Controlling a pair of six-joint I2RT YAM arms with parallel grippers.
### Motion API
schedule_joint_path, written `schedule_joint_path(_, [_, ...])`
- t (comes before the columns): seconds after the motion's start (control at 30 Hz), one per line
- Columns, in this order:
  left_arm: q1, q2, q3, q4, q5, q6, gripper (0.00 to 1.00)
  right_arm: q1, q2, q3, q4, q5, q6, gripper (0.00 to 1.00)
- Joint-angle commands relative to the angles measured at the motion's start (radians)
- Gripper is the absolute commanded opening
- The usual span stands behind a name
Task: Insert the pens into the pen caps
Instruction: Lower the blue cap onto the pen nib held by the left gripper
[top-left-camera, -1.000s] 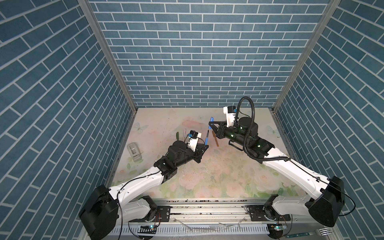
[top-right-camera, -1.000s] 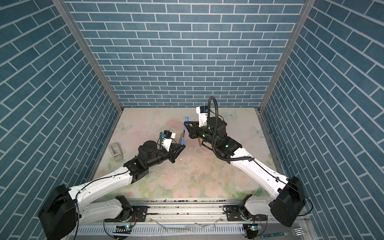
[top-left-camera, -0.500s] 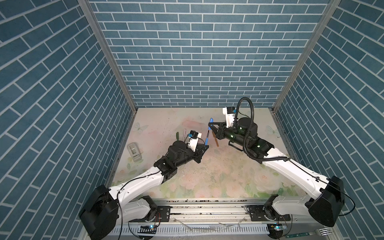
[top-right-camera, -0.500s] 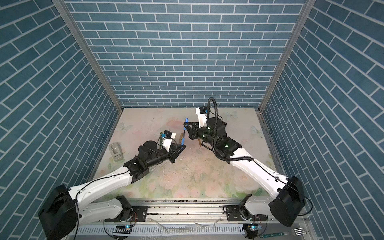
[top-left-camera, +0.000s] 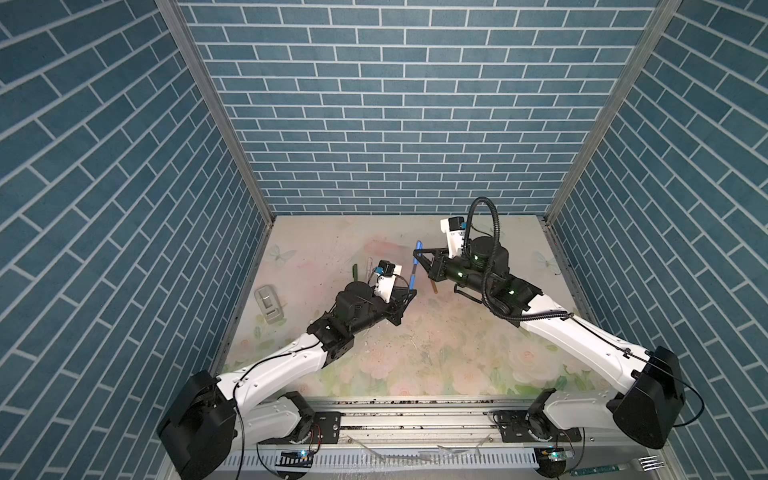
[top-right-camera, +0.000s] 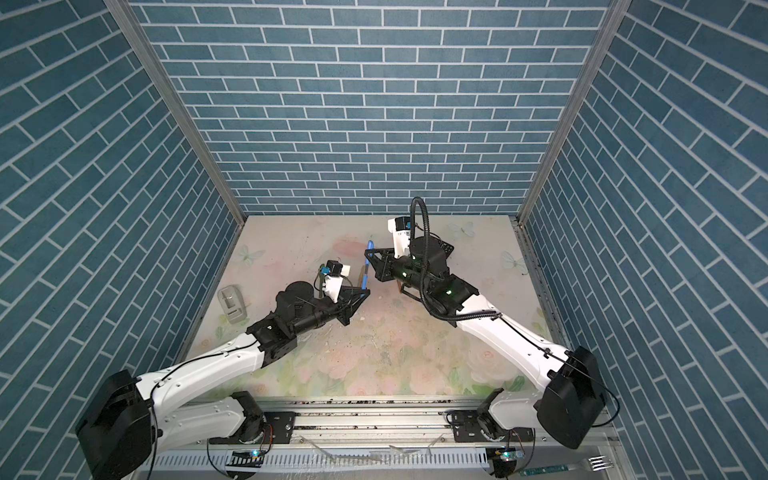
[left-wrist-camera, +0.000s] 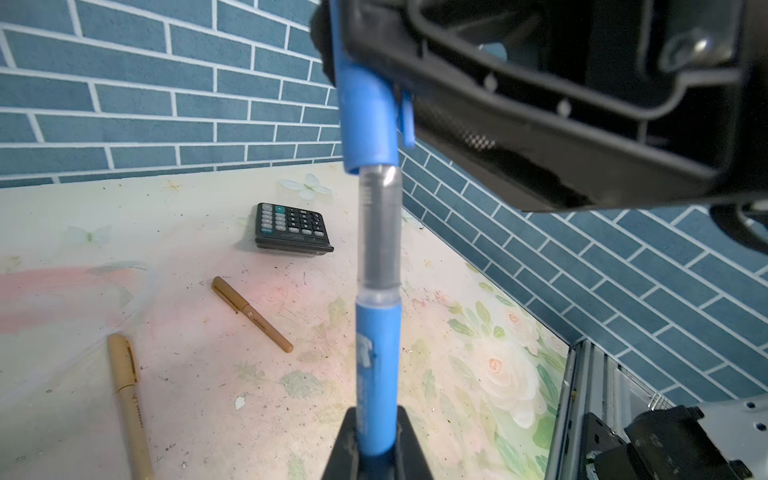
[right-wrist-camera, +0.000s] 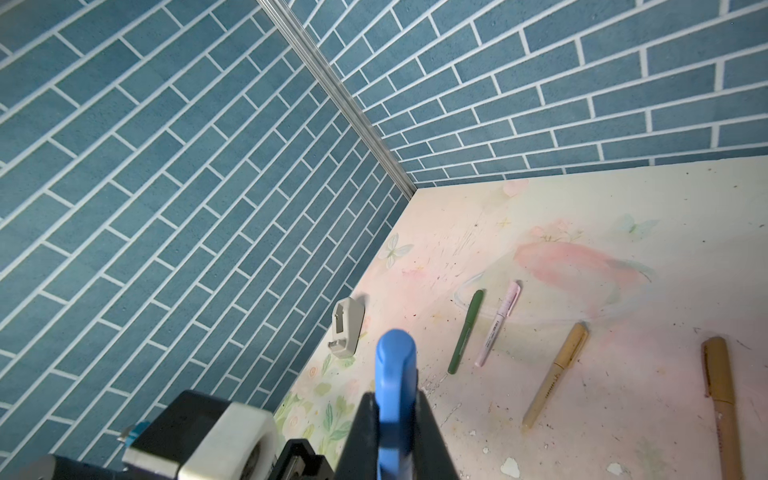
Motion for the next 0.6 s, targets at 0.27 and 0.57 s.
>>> schedule_joint_path(0.27, [0.0, 0.007, 0.043, 0.08, -0.06, -0.044, 0.0, 0.004, 0.019, -0.036, -0.014, -0.095, 0.029, 0.1])
schedule_joint_path(0.57, [0.001, 0.022, 0.057, 0.094, -0.059, -0.064, 0.0, 0.01, 0.034, -0.037, -0.071, -0.121, -0.022, 0.11])
